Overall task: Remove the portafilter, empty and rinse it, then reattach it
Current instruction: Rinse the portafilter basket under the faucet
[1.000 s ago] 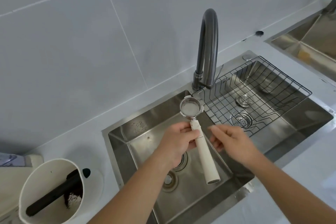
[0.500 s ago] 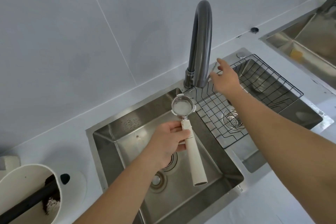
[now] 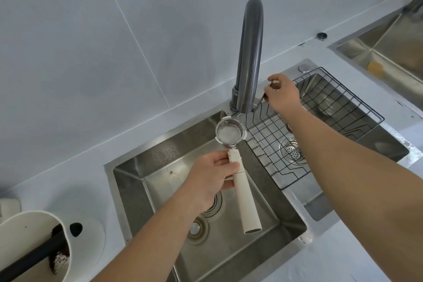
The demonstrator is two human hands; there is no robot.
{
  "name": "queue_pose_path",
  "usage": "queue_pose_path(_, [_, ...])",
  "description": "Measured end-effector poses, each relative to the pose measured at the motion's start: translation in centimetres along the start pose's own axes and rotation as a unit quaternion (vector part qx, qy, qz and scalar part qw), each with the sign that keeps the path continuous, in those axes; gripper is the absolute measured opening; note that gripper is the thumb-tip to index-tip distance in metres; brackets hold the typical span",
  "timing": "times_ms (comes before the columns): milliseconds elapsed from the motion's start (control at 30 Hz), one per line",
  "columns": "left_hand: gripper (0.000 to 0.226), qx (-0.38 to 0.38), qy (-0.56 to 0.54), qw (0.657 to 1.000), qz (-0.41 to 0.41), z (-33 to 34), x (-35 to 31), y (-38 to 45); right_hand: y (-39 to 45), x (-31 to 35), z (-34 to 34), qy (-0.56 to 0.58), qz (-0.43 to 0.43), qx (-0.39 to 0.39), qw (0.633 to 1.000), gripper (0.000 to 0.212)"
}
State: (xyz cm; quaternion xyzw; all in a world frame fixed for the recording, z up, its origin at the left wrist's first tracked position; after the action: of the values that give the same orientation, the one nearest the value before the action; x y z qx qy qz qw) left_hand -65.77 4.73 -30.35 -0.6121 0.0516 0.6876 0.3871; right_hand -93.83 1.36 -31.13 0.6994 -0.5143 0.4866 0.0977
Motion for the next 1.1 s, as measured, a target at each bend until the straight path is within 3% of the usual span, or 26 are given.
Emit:
queue_pose_path(300, [0.026,-0.001,-0.002,1.0,-0.004,-0.1,-0.2,-0.2,0.2,-1.2,0.1,0.101,0.037,0.018,0.994,0.019])
queue_pose_path(500, [0.027,-0.005,-0.004,1.0,-0.01,-0.3,-0.3,-0.6,-0.1,-2.0,0.3,0.137,0.048,0.016,0.989,0.028])
queue_pose_path(667, [0.025,0.002,-0.004,1.0,-0.013,-0.4,-0.3,-0.8,-0.3,-2.2,0.2,0.136,0.044,0.023,0.989,0.022])
queue_pose_path(767, [0.022,0.013,-0.004,1.0,-0.017,-0.4,-0.1,-0.9,-1.2,-2.6,0.0,0.086,0.043,0.051,0.994,0.046])
queue_pose_path(867, [0.019,0.021,-0.011,0.999,-0.024,-0.5,0.2,-1.0,-3.6,-3.0,-0.9,0.044,0.024,0.021,0.999,0.058])
queue_pose_path(967, [0.021,0.021,-0.008,0.999,-0.034,-0.6,0.3,-1.0,-7.4,-3.7,-1.2,0.033,0.005,0.012,0.999,0.047])
queue_pose_path(1100, [0.021,0.016,0.006,0.999,-0.035,-0.9,0.1,-1.0,-12.9,-5.6,0.4,0.076,0.039,0.138,0.987,0.018])
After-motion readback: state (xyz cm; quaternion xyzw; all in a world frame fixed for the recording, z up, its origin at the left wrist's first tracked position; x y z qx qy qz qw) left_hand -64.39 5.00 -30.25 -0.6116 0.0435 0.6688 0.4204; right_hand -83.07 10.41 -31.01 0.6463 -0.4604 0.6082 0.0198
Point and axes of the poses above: each hand's wrist, its own y-axis towards the middle knuckle, its own z-axis out of the palm, x = y × z, the point moved 5 cm from there along y, towards the middle knuckle, and after that the axes turned 15 degrees about z, right-handed, at the moved point
